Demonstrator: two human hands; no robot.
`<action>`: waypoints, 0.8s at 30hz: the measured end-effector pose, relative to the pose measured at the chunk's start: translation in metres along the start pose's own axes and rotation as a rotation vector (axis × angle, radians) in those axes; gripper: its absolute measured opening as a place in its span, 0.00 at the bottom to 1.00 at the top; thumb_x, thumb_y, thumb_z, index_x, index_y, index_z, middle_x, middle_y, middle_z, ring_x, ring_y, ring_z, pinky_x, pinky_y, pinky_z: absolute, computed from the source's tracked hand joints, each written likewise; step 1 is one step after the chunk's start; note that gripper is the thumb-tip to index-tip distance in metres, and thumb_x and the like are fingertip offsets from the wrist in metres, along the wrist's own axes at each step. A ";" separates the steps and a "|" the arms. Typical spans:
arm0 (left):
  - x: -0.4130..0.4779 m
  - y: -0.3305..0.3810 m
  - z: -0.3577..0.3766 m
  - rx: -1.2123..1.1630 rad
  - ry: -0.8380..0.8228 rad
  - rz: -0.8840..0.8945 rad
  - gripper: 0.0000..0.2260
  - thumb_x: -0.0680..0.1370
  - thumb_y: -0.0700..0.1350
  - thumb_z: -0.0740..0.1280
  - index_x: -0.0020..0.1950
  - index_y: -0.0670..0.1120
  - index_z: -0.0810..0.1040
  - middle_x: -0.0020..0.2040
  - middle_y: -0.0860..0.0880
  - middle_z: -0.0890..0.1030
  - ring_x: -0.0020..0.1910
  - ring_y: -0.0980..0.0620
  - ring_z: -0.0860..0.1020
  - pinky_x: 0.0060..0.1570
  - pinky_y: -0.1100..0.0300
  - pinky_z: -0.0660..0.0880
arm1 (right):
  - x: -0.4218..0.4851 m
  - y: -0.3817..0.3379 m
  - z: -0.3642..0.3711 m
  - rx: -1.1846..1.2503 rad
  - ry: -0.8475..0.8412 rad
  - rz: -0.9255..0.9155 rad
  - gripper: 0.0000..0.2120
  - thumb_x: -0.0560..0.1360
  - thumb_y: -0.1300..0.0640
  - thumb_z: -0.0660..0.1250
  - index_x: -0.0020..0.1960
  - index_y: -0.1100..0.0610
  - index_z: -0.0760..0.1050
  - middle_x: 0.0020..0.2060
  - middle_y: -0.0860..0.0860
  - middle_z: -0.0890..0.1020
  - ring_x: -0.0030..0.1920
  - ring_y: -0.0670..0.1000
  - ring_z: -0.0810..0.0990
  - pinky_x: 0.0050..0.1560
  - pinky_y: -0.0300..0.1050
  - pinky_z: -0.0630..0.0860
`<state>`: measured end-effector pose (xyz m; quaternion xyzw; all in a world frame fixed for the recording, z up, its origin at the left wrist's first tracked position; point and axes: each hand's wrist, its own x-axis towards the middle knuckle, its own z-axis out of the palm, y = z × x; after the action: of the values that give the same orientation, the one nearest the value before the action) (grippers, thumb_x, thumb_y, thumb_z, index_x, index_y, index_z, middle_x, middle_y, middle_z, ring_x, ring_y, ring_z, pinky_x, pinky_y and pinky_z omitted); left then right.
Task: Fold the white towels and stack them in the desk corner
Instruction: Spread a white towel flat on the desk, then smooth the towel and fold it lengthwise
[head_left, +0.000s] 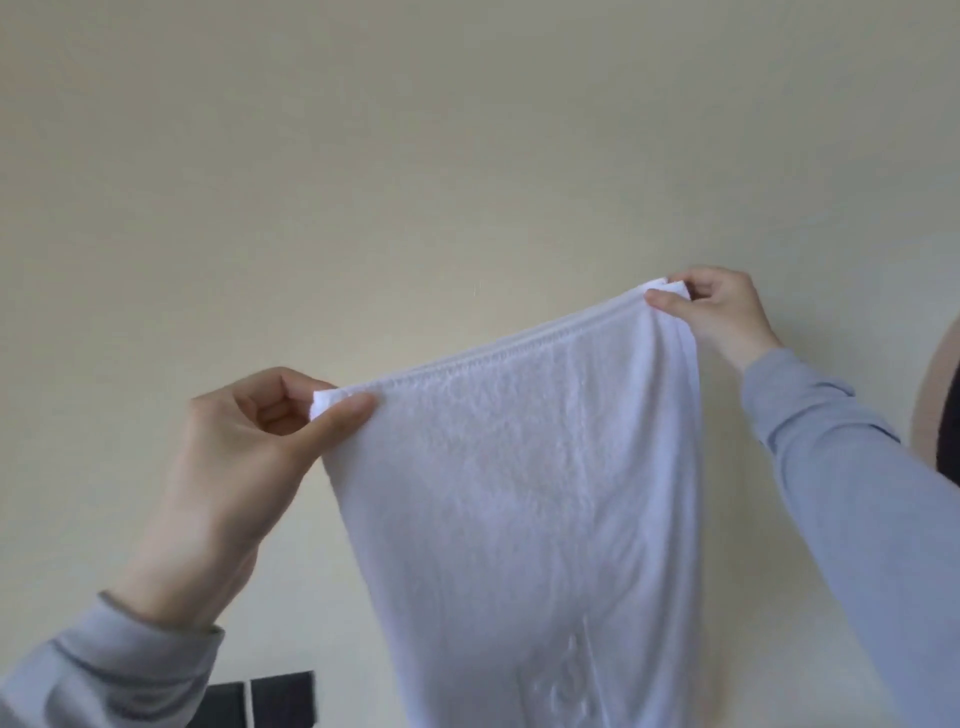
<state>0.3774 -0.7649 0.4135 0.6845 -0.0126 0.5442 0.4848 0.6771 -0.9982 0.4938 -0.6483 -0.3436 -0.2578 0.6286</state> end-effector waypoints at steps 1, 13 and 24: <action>-0.009 -0.001 0.003 0.015 0.009 -0.006 0.12 0.59 0.55 0.75 0.33 0.48 0.81 0.32 0.51 0.83 0.31 0.58 0.79 0.32 0.72 0.73 | 0.007 -0.002 0.008 -0.014 -0.018 -0.019 0.07 0.69 0.60 0.73 0.46 0.60 0.79 0.42 0.55 0.79 0.43 0.49 0.74 0.46 0.42 0.69; -0.204 -0.139 -0.148 0.428 -0.006 -0.727 0.13 0.61 0.55 0.76 0.37 0.48 0.83 0.34 0.51 0.84 0.33 0.58 0.81 0.38 0.64 0.73 | -0.144 0.088 0.254 -0.057 -0.657 0.042 0.06 0.69 0.62 0.73 0.43 0.63 0.78 0.36 0.52 0.76 0.39 0.47 0.71 0.35 0.31 0.64; -0.399 -0.246 -0.332 0.526 0.365 -1.385 0.06 0.69 0.36 0.75 0.34 0.39 0.80 0.29 0.47 0.81 0.30 0.49 0.77 0.29 0.67 0.70 | -0.449 0.164 0.479 -0.130 -1.067 0.344 0.09 0.69 0.61 0.70 0.37 0.66 0.73 0.31 0.53 0.73 0.35 0.51 0.68 0.38 0.42 0.66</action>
<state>0.1061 -0.6133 -0.0691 0.5282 0.6302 0.2052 0.5308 0.4728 -0.5734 0.0084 -0.7729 -0.4866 0.1911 0.3597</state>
